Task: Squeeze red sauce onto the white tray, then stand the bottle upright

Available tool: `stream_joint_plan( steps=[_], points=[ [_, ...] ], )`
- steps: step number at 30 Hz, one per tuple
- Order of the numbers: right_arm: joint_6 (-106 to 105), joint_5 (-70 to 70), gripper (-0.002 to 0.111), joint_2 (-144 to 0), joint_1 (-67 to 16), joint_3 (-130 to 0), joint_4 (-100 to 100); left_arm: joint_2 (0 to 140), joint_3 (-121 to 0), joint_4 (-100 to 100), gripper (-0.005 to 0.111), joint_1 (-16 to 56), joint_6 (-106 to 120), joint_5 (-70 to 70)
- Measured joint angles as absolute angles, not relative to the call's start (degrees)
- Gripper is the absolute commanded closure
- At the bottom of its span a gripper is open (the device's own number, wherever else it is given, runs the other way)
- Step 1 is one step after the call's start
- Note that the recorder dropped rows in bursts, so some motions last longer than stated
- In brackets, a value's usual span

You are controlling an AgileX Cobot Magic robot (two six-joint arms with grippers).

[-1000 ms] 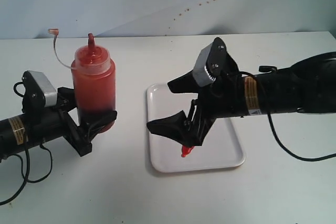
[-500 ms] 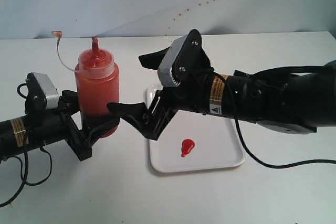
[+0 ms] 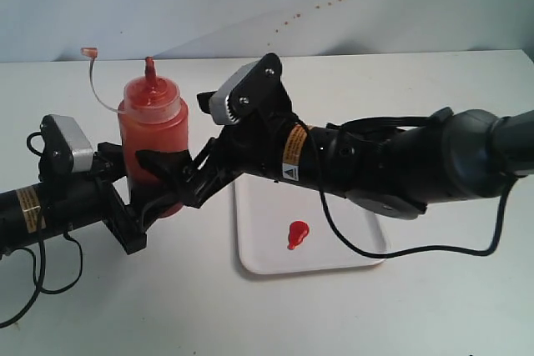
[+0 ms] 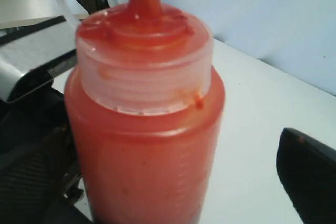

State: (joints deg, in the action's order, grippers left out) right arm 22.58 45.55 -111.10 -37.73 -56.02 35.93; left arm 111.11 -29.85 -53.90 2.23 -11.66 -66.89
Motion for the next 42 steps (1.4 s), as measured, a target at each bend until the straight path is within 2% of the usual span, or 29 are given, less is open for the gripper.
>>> stream_joint_plan(
  steps=[6,9,12,24,25,38,42],
  points=[
    [23.4,45.5,0.007,-113.4,-40.3,-60.5,35.6,111.1,-29.8,-53.8,0.107,2.2,-11.7,-66.9],
    [24.9,45.0,0.014,-114.2,-41.0,-61.2,33.3,111.1,-29.8,-52.4,0.107,2.2,-11.7,-66.9],
    [25.5,43.5,0.028,-114.5,-41.3,-61.2,31.0,111.1,-29.8,-51.3,0.107,2.2,-11.7,-66.9],
    [24.8,42.4,0.105,-114.5,-41.3,-61.6,28.7,111.1,-29.8,-50.8,0.107,2.2,-11.7,-66.9],
    [24.3,42.4,0.108,-114.5,-41.3,-61.7,28.3,111.1,-29.8,-50.5,0.107,2.2,-11.7,-66.9],
    [17.3,43.6,0.108,-117.4,-41.9,-63.9,23.2,111.3,-30.4,-44.2,0.107,2.5,-6.9,-65.5],
    [16.6,42.3,0.108,-121.1,-42.0,-66.9,22.3,116.6,-34.6,-44.7,0.107,2.4,-6.4,-63.8]
  ],
)
